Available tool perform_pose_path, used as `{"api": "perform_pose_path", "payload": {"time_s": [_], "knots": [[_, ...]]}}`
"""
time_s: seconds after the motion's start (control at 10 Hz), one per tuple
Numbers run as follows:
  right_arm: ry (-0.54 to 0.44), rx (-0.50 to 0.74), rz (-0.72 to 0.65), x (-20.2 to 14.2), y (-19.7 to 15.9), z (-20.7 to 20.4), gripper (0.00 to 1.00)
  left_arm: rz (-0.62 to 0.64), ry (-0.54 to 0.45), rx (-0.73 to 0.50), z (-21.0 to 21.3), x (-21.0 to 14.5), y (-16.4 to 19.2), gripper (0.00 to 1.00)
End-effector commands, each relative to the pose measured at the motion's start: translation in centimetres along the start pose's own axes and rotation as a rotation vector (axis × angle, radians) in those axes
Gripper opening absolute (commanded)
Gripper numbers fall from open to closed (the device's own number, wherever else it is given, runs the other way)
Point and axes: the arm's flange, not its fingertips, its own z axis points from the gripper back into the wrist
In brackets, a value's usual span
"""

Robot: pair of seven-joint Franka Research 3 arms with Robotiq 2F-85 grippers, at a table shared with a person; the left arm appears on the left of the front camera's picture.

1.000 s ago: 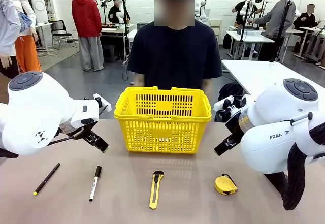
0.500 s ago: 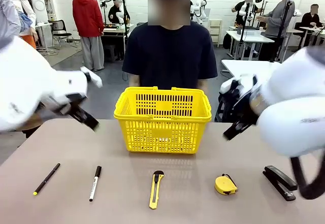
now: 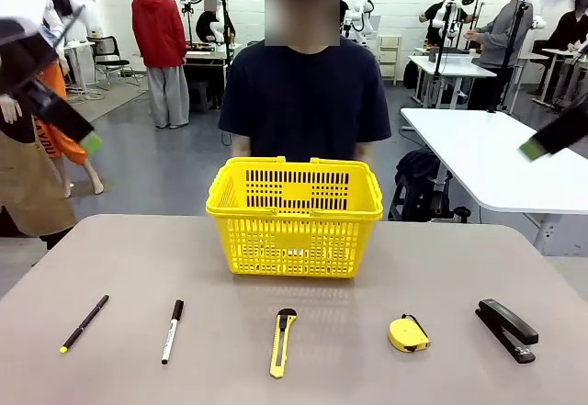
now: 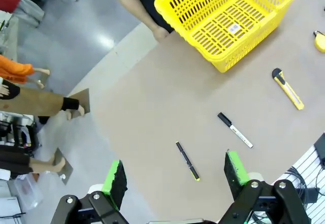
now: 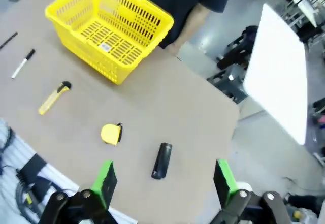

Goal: Place the items the person wants into the basket.
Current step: Pick up the item the person points to and place it in the Market Basket.

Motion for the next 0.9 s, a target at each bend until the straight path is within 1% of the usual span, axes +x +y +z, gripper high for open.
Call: {"api": "perform_pose_path", "payload": {"time_s": [0.0,0.1,0.2,0.3,0.4,0.5,0.6,0.7,0.8], "knots": [[0.048,-0.117,-0.017,2.2,0.8,-1.8,1.00,0.000,-0.014,0.083,-0.6,1.2,0.3,1.00],[0.000,0.000,0.000,0.0,0.0,0.0,1.00,0.000,0.000,0.000,0.0,0.0,0.0,1.00],[0.000,0.000,0.000,0.0,0.0,0.0,1.00,0.000,0.000,0.000,0.0,0.0,0.0,1.00],[-0.001,-0.042,0.000,1.5,0.4,1.0,1.00,-0.007,-0.008,0.019,0.5,1.0,0.2,1.00],[-0.026,0.214,-0.021,0.4,-3.4,-0.3,1.00,-0.094,-0.054,-0.287,-1.1,0.0,2.7,1.00],[-0.052,0.434,-0.054,-0.5,-8.9,-1.0,1.00,-0.140,-0.113,-0.522,-1.2,-0.8,7.0,1.00],[-0.072,0.532,-0.075,-1.8,-13.5,-1.7,1.00,-0.189,-0.132,-0.667,-1.3,-1.7,10.9,1.00],[-0.134,0.649,-0.155,-3.9,-18.4,-3.2,1.00,-0.189,-0.180,-0.747,-1.7,-3.8,15.1,1.00],[-0.208,0.732,-0.255,-6.6,-22.1,-6.3,1.00,-0.162,-0.275,-0.820,-2.7,-6.6,18.7,1.00]]}}
